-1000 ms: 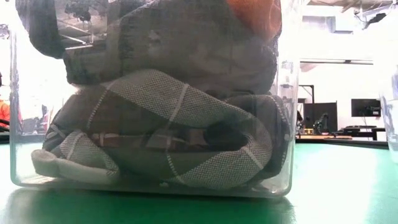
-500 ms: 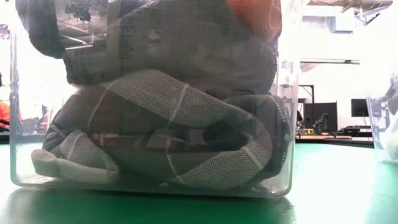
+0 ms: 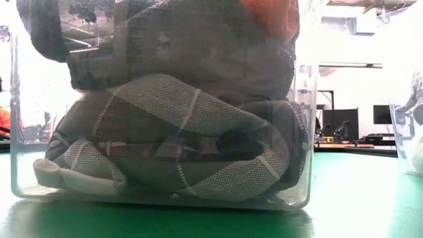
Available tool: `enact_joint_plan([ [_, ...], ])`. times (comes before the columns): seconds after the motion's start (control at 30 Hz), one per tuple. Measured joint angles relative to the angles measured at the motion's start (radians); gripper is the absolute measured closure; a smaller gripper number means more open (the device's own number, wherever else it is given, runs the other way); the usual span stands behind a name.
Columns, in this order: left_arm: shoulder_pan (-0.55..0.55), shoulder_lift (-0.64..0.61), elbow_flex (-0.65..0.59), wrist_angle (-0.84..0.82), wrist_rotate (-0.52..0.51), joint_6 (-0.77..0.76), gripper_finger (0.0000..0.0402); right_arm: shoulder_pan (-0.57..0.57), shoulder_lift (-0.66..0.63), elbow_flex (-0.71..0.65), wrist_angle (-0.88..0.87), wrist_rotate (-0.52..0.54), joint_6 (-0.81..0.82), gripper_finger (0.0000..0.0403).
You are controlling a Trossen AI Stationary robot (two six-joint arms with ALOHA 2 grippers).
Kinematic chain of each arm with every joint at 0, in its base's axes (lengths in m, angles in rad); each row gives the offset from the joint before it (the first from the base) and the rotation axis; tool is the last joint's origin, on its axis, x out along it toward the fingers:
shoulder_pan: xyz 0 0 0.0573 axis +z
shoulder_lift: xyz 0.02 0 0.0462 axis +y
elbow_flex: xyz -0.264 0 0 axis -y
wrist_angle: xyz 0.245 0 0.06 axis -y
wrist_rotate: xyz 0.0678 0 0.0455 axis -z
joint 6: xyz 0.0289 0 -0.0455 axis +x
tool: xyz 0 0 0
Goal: Sort towels by color in basket
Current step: Put the light grey towel into the right transparent bin
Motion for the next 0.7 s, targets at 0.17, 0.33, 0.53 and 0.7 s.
enact_joint_plan([
  [0.17, 0.000, 0.000, 0.000, 0.000, 0.000, 0.000, 0.0194, -0.024, -0.028, -0.001, 0.002, -0.007, 0.186, 0.0310],
  [0.33, 0.000, 0.000, 0.000, 0.000, 0.000, 0.000, 0.0194, -0.021, -0.034, 0.014, -0.020, -0.006, 0.252, 0.0267],
  [0.53, 0.000, 0.000, 0.000, 0.013, 0.000, 0.001, 0.0194, -0.030, -0.033, 0.102, -0.139, -0.006, 0.346, 0.0216],
  [0.7, 0.000, 0.000, 0.000, 0.017, 0.000, 0.004, 0.0194, -0.030, -0.033, 0.213, -0.254, -0.007, 0.378, 0.0196],
])
